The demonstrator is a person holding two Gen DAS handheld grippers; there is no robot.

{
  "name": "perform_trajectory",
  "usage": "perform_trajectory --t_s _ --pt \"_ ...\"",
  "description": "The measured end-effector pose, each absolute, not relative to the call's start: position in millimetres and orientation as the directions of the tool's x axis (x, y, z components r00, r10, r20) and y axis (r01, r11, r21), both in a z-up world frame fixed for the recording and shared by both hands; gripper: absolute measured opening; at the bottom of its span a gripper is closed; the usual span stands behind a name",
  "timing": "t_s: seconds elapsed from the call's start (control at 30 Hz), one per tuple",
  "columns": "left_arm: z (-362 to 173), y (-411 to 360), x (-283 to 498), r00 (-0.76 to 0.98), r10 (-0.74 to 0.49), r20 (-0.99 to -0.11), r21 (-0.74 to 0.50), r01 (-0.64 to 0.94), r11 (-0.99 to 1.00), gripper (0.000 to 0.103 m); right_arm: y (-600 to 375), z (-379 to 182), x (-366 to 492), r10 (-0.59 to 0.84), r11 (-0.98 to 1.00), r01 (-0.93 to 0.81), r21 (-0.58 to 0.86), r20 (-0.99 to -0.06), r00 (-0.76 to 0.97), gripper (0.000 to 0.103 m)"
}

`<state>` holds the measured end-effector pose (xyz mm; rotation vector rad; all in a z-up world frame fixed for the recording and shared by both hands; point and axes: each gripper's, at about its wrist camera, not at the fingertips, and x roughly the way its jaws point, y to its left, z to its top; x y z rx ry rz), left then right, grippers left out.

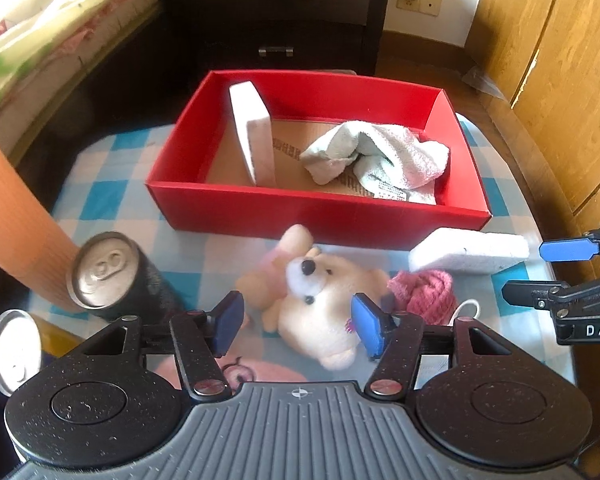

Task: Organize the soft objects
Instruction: 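Move both grippers back toward the plush dog and long foam strip, then grasp the cream plush dog with the left gripper while the right gripper grasps the long white foam strip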

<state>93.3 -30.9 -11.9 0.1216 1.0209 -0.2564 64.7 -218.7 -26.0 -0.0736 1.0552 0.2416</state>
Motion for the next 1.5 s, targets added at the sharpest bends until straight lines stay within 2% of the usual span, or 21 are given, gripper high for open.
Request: perform_trajectory --t_s 0.27,0.47,0.8,0.9,0.97,1.07,1.2,1.5 --pt "-40 -49 120 0.407 -0.196 -0.892 -0.11 0.225 0.968 0.065 -215 -30 88 0.14 0.966 -0.257 0.011 -0.86 0.491 0.05" --pt "-59 -54 125 0.378 -0.15 -0.914 -0.081 0.193 0.978 0.078 -209 -43 103 0.15 0.957 -0.289 0.01 -0.871 0.467 0.051" --pt "-78 -54 139 0.392 -0.108 -0.914 -0.065 0.121 0.991 0.077 -204 -70 110 0.158 0.96 -0.277 0.032 -0.882 0.444 0.051" --pt "-78 -51 141 0.4 -0.104 -0.91 -0.061 0.118 0.991 0.071 -206 -71 110 0.174 0.962 -0.269 0.052 -0.875 0.453 0.044" --pt "-77 -51 140 0.402 -0.097 -0.91 -0.05 0.126 0.991 0.067 -206 -71 110 0.186 0.961 -0.266 0.069 -0.877 0.443 0.03" --pt "-76 -52 137 0.412 -0.085 -0.907 -0.031 0.134 0.99 0.065 -203 -71 108 0.183 0.961 -0.27 0.064 -0.877 0.444 0.024" --pt "-76 -53 130 0.419 -0.078 -0.905 -0.008 0.167 0.986 0.062 -201 -70 101 0.195 0.962 -0.261 0.081 -0.873 0.446 0.018" --pt "-71 -40 113 0.396 -0.109 -0.912 -0.041 0.177 0.983 0.061 -197 -66 84 0.211 0.964 -0.242 0.11 -0.871 0.444 0.008"
